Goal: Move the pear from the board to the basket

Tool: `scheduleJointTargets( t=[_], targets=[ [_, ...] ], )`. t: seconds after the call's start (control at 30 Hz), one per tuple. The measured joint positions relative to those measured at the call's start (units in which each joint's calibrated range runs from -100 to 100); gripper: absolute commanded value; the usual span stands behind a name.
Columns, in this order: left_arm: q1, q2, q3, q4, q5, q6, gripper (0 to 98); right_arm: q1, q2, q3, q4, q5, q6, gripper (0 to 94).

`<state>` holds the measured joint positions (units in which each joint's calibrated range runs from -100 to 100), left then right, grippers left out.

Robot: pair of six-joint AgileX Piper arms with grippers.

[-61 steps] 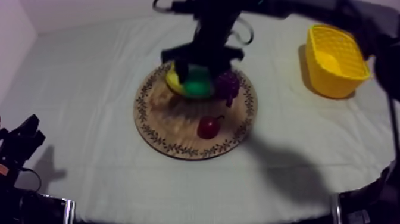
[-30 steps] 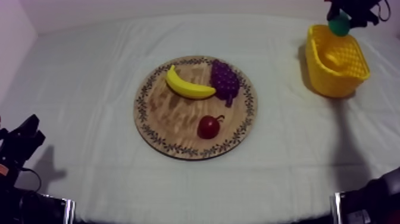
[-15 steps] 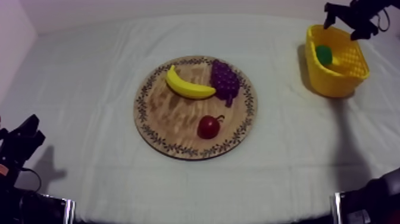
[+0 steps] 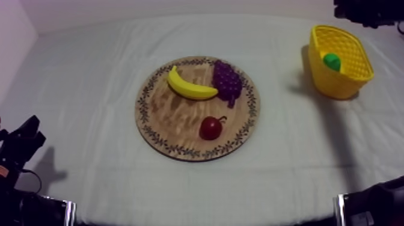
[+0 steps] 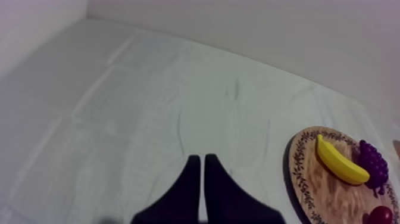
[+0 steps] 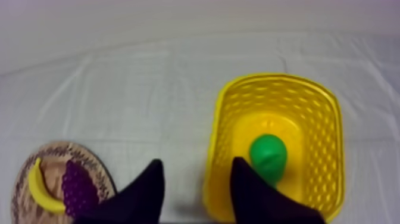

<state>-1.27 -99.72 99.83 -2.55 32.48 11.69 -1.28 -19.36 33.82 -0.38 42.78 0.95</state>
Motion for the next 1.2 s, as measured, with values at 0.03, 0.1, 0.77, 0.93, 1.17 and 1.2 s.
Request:
scheduleJointTargets(
  t=[0.03,0.1,0.77,0.93,1.17,1.2],
  targets=[
    [0.00,0.00,0.00,0.00,0.00,0.00,0.1,-0.52,-3.03,2.74,-0.52,-1.66,0.52,15.9],
    [0.00,0.00,0.00,0.00,0.00,0.00,0.1,-1.26,-9.10,9.75,-2.10,-5.55,1.89,11.7],
    [0.00,0.00,0.00,0.00,0.00,0.00,0.1,-0.17,-59.57,60.19,-8.66,-4.19,11.28,0.6],
    [0.00,0.00,0.00,0.00,0.00,0.00,0.1,0.52,-66.80,64.06,-4.96,-2.46,9.40,0.5],
    [0.00,0.00,0.00,0.00,0.00,-0.02,0.1,1.50,-70.14,65.72,-0.94,-4.85,5.53,0.5],
    [0.00,0.00,0.00,0.00,0.00,-0.02,0.1,1.50,-70.54,65.75,-0.82,-4.96,5.63,0.5]
  ],
)
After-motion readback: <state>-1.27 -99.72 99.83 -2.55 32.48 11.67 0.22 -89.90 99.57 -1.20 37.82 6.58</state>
